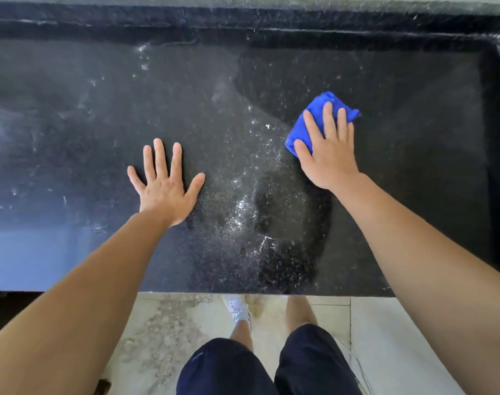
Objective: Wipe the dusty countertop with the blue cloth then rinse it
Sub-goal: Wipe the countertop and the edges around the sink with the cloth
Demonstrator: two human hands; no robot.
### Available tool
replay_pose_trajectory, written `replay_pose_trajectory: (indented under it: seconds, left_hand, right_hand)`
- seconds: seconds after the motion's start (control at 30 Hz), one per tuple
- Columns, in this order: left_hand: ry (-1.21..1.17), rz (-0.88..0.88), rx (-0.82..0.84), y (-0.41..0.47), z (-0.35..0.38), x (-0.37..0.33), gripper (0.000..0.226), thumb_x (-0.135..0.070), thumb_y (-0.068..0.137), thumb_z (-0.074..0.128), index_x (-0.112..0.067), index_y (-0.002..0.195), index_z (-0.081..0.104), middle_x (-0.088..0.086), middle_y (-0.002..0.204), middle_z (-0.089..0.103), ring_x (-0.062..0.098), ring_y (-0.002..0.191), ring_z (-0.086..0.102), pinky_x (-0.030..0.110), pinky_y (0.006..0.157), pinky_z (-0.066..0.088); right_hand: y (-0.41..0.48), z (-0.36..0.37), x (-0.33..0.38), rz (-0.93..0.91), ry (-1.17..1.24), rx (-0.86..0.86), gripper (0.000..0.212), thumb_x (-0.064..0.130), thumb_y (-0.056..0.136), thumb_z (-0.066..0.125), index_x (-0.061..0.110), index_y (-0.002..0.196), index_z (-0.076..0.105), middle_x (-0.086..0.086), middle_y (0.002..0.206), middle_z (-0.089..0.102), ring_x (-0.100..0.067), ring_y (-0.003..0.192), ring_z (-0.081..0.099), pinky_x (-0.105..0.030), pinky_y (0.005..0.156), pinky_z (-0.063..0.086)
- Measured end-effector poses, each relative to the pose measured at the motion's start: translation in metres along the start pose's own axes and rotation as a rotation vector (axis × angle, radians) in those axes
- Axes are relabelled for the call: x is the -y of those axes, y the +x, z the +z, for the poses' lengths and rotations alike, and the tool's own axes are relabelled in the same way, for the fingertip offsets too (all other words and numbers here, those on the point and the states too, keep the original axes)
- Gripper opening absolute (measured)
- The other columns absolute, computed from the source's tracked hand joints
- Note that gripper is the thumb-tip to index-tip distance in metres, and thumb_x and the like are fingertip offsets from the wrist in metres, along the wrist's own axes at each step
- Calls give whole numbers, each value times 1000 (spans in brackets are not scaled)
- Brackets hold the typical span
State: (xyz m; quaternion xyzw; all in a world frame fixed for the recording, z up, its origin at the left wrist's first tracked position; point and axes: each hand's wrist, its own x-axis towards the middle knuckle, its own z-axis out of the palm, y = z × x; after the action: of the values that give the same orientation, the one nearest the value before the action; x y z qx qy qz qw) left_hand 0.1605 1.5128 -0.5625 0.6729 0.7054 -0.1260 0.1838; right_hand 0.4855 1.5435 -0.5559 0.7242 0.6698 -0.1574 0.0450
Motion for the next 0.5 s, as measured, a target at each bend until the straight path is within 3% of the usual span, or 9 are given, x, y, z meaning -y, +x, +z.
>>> replay_pose_trajectory:
  seconds: [0.17,0.33,0.4,0.5]
  left_hand:
    - [6,4,27,2,-2,0,79,-73,93,10,-30,154,-17,2,161,-29,23,148,-27,62,116,-10]
    - [-4,26,45,1,-6,1,80,-72,93,7,-29,154,-19,4,161,-29,26,147,-28,64,116,-9]
    - [-5,36,48,0,-6,2,80,-72,93,6,-28,154,-20,4,160,-30,26,147,-29,64,116,-10]
    - [0,45,40,0,-5,2,79,-72,94,4,-27,154,-21,5,160,-31,27,147,-29,64,115,-10]
  right_hand:
    - [7,20,87,-366,-47,5,63,49,100,31,22,157,26,-16,165,10,-44,150,5,-59,120,9]
    - [-57,22,41,-627,-102,60,59,47,103,35,25,157,25,-9,167,6,-34,153,-2,-51,124,6]
    - [-76,21,2,-561,-94,64,61,50,102,35,27,157,23,-8,167,7,-32,153,0,-54,122,12]
    - [-65,14,-33,-241,-28,8,62,52,101,32,22,155,29,-14,165,14,-39,151,10,-59,118,19]
